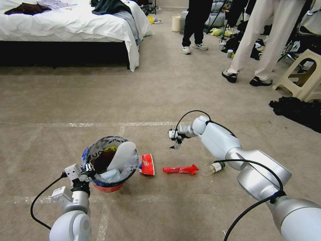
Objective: Pick up the trash bin and place the garbage on the floor into it.
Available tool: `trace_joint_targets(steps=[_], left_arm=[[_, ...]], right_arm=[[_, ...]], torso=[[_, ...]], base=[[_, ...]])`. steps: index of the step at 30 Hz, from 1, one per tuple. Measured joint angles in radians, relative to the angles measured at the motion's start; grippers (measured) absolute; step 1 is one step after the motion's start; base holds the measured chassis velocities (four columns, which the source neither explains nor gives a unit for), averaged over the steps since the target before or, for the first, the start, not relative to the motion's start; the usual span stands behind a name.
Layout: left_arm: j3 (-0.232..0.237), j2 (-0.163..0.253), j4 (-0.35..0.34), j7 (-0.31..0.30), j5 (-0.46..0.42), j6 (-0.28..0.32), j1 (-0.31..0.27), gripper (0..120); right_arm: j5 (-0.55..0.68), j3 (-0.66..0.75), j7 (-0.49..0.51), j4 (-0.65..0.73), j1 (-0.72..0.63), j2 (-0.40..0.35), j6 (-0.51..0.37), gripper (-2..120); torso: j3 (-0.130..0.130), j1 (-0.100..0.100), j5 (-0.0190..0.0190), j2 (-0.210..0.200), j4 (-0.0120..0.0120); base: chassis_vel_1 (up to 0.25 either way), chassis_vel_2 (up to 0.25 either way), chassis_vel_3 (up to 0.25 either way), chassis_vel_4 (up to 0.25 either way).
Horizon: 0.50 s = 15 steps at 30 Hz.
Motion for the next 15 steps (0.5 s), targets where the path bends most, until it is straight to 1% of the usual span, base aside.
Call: trace_joint_targets(steps=[1, 2, 3, 5, 6, 8, 12, 15], left_arm=[[0.001, 0.000, 0.003, 0.000, 0.002, 0.000, 0.001, 4], [0.001, 0.000, 0.003, 0.000, 0.002, 0.000, 0.001, 4], [0.002, 0.000, 0.008, 0.001, 0.004, 0.000, 0.000, 4], [0.004, -0.001, 0.013, 0.001, 0.006, -0.001, -0.002, 4], [0.004, -0.001, 0.013, 0.001, 0.006, -0.001, -0.002, 4], [0.007, -0.002, 0.019, 0.001, 0.008, -0.001, -0.005, 4], [0.008, -0.002, 0.024, 0.001, 0.010, -0.002, -0.005, 4], [0.007, -0.001, 0.032, 0.002, 0.011, -0.003, -0.005, 4]], right_arm=[[0.010, 0.009, -0.070, 0.005, -0.005, -0.006, 0.002, 100], [0.010, 0.009, -0.070, 0.005, -0.005, -0.006, 0.002, 100], [0.016, 0.014, -0.118, 0.020, -0.010, -0.016, 0.001, 100], [0.032, 0.016, -0.170, 0.039, -0.020, -0.029, -0.019, 100], [0.032, 0.016, -0.170, 0.039, -0.020, -0.029, -0.019, 100], [0.047, 0.017, -0.211, 0.040, -0.031, -0.041, -0.042, 100], [0.049, 0.021, -0.226, 0.033, -0.042, -0.047, -0.047, 100], [0.050, 0.024, -0.256, 0.041, -0.053, -0.056, -0.062, 100]], torso=[[0.000, 0.000, 0.0004, 0.000, 0.0000], [0.000, 0.000, 0.0004, 0.000, 0.0000], [0.000, 0.000, 0.0001, 0.000, 0.0000], [0.000, 0.000, 0.0003, 0.000, 0.0001], [0.000, 0.000, 0.0003, 0.000, 0.0001], [0.000, 0.000, 0.0001, 0.000, 0.0000], [0.000, 0.000, 0.0002, 0.000, -0.0001], [0.000, 0.000, 0.0002, 0.000, -0.0001]], base=[[0.000, 0.000, 0.000, 0.000], [0.000, 0.000, 0.000, 0.000], [0.000, 0.000, 0.000, 0.000], [0.000, 0.000, 0.000, 0.000], [0.000, 0.000, 0.000, 0.000], [0.000, 0.000, 0.000, 0.000], [0.000, 0.000, 0.000, 0.000], [0.000, 0.000, 0.000, 0.000]])
